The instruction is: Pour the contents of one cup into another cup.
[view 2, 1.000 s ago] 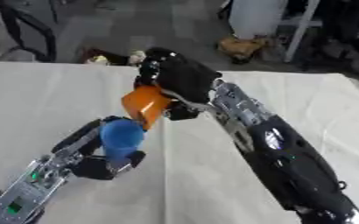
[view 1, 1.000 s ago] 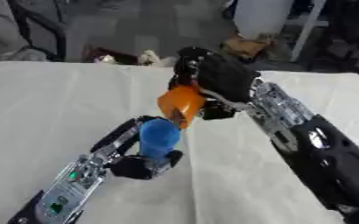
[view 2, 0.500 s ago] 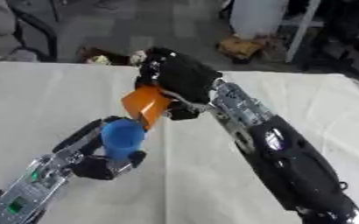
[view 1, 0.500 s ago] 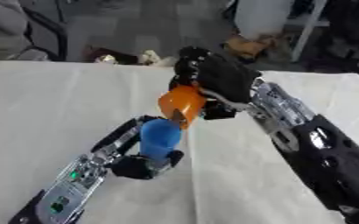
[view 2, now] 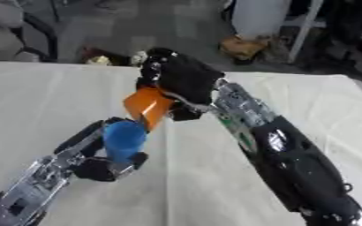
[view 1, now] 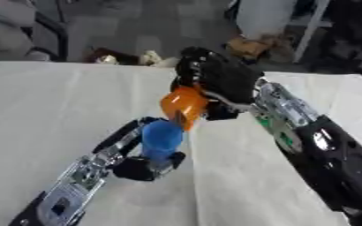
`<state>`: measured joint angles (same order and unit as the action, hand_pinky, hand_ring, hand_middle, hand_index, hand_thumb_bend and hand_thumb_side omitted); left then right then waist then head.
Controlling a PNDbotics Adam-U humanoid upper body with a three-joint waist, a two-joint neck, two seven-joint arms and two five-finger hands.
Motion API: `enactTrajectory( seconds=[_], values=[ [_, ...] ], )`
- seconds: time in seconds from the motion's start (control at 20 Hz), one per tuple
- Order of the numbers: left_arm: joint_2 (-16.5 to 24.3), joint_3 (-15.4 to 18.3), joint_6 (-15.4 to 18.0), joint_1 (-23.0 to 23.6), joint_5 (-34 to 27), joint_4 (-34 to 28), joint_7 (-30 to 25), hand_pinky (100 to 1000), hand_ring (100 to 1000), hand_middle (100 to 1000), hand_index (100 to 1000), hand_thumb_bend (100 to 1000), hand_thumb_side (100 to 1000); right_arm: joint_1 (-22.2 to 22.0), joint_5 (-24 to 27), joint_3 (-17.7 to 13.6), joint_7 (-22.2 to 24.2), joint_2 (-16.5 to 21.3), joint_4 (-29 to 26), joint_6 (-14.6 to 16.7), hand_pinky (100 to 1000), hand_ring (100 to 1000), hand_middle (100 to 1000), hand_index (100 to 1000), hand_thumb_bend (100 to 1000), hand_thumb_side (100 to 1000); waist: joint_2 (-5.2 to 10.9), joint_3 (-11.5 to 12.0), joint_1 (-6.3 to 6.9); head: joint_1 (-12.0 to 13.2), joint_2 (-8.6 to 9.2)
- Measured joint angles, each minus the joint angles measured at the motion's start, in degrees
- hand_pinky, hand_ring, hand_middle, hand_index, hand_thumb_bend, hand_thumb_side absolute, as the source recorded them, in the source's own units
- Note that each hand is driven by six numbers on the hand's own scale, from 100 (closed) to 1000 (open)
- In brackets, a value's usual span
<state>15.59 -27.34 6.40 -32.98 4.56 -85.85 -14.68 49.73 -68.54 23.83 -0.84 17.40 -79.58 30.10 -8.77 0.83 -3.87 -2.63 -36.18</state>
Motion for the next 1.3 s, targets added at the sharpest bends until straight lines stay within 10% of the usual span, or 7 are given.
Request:
enactTrajectory(
  seconds=[1.3],
  values=[
    [0.0, -0.3, 0.1, 0.0, 0.5, 0.4, -0.1, 117, 707, 296, 764, 100, 366, 0.2, -1.4, 0.3, -0.2, 0.1, -0.3, 0.2, 874, 724, 394, 657, 162, 100, 0.00, -0.1, -0.13, 0.2, 0.00]
  ],
)
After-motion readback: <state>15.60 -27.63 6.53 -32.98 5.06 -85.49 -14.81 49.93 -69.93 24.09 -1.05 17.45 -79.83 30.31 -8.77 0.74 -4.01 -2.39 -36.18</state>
